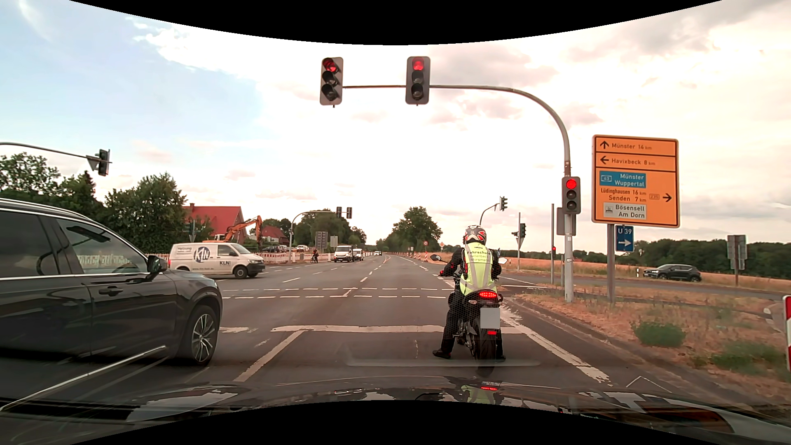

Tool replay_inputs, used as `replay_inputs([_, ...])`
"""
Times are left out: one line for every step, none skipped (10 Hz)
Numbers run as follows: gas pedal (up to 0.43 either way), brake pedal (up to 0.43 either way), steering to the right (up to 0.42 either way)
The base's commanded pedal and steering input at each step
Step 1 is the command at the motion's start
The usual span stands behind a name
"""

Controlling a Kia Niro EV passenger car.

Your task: Follow the waypoints while adhering to traffic rules and regulations

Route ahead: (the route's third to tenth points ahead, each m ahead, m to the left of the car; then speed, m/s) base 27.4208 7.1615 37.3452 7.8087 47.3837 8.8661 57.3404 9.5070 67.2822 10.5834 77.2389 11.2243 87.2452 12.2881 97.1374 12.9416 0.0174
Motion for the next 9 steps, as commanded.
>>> replay_inputs([0.000, 0.000, 0.005])
replay_inputs([0.000, 0.000, 0.005])
replay_inputs([0.000, 0.000, 0.005])
replay_inputs([0.000, 0.000, 0.004])
replay_inputs([0.000, 0.000, 0.004])
replay_inputs([0.000, 0.000, 0.005])
replay_inputs([0.000, 0.000, 0.004])
replay_inputs([0.000, 0.000, 0.004])
replay_inputs([0.000, 0.000, 0.004])
